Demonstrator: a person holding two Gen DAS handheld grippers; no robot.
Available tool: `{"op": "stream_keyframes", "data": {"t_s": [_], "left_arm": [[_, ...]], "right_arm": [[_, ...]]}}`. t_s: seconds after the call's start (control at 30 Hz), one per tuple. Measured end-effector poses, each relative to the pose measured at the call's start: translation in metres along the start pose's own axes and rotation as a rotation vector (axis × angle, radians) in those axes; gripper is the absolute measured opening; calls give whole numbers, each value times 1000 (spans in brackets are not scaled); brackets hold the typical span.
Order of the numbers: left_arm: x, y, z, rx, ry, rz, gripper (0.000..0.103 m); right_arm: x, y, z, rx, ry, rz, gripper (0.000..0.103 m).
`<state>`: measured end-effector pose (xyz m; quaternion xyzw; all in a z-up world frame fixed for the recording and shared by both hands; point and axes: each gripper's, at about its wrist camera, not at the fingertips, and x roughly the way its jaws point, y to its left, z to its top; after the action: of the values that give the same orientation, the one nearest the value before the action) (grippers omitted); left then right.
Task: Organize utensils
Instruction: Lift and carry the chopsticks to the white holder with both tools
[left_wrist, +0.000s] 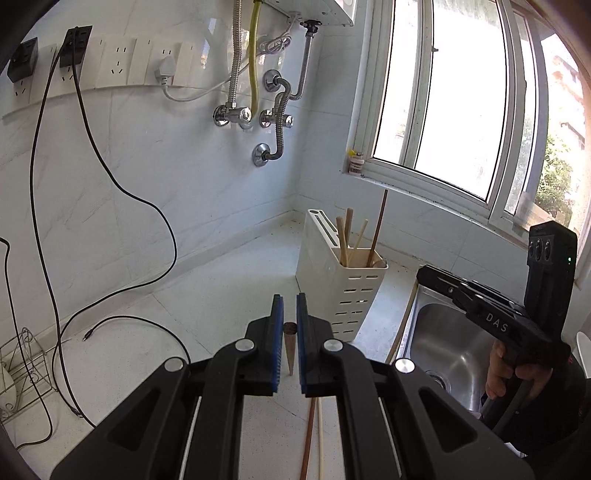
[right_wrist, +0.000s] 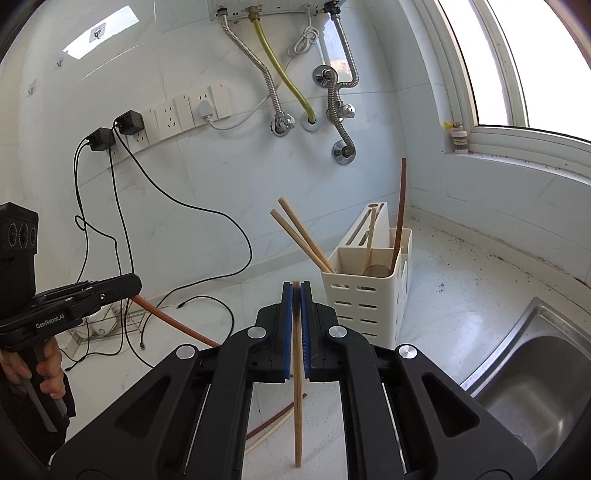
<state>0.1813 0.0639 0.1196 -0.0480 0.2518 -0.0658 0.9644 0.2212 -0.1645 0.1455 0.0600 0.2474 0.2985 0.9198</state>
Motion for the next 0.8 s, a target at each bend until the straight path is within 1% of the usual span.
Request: {"op": "stream_keyframes", "data": {"t_s": [0.23,0.5,0.63,0.8], "left_arm": [[0,-4,17,3,-46,-16,7],[-1,-16,45,-3,-104,-108,6],[-2,-27,64,7,-138,-175,6],[-2,-44,92,27,-191,-216,5]], "right_arm": [[-6,3,11,-26,-34,2,4],[-19,4,38,-77,-80,2,4],[-28,2,60,-117,-115,-3,4],[-41,0,91,-174,-165,-10,4]]}}
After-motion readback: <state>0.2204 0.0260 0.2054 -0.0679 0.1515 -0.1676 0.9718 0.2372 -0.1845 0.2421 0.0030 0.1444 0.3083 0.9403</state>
